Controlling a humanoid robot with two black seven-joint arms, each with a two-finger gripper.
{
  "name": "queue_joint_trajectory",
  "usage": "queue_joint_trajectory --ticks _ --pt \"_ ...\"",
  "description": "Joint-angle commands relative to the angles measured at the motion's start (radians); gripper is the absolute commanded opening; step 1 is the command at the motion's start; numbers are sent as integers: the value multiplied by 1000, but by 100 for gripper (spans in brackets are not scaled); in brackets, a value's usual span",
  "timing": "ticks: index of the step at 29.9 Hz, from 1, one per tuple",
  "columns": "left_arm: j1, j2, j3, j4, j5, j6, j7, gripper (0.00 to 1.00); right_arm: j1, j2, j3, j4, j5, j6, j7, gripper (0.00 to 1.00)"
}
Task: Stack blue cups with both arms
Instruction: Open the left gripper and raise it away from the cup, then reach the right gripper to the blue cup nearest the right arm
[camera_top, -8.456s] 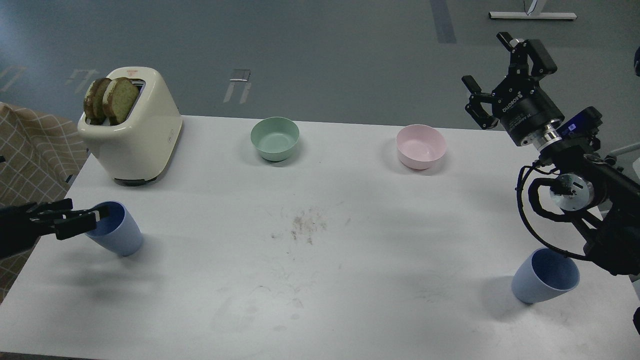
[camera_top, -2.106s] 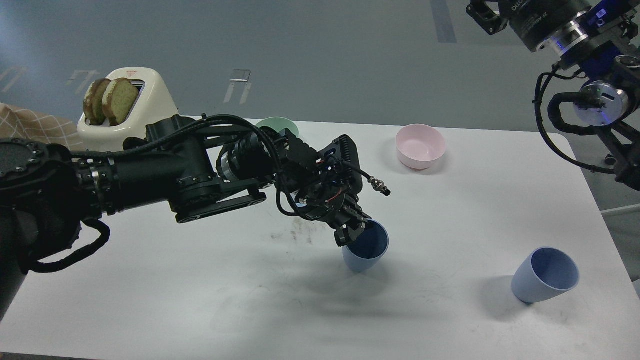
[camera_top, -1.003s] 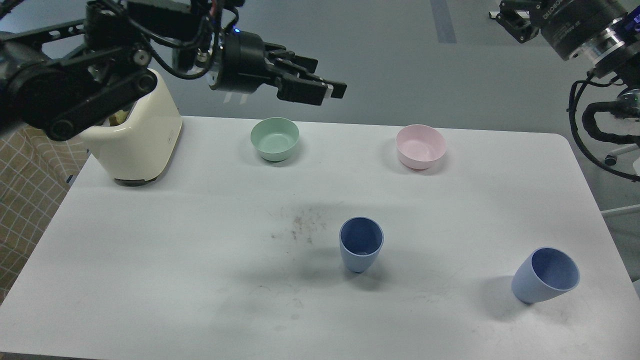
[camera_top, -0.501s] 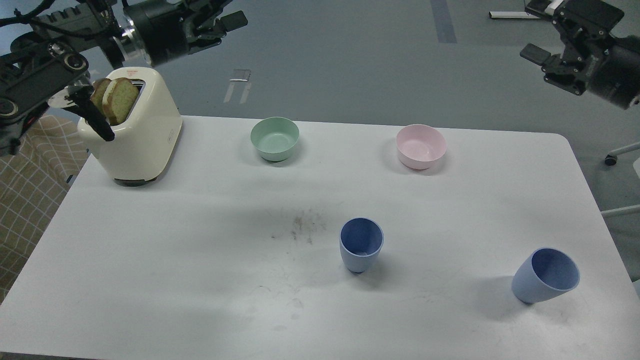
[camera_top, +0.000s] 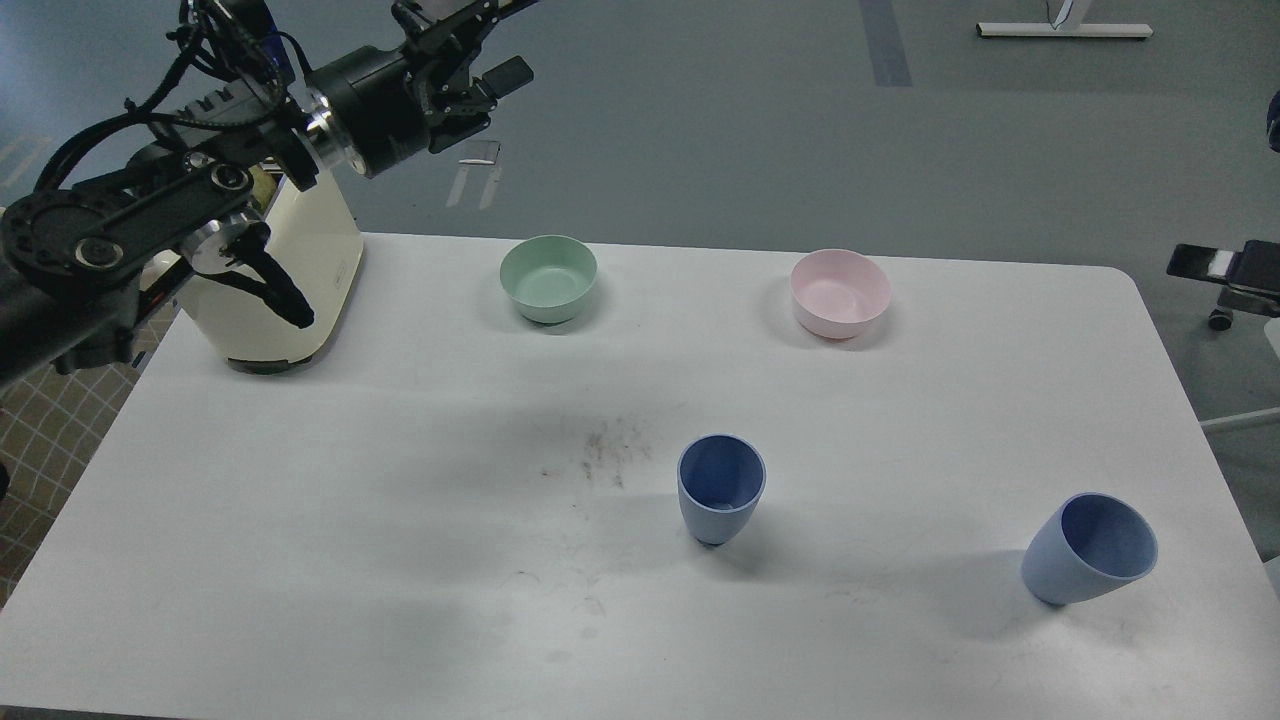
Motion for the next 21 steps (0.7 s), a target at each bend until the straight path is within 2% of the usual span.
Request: queue_joint_trajectory --ticks 1,9,15,21 --pt "0 -33 -6 0 -1 -3 0 98 -28 -95 -1 72 -91 12 0 100" --pt "2 -84 -7 0 1 -3 0 98 -107 -252 -33 167 -214 6 0 100" --pt "20 -111 -8 0 2 -1 0 98 -107 -252 -89 164 -224 -16 0 100" --pt "36 -113 -20 0 4 -1 0 98 -110 -200 -135 149 -222 -37 0 100"
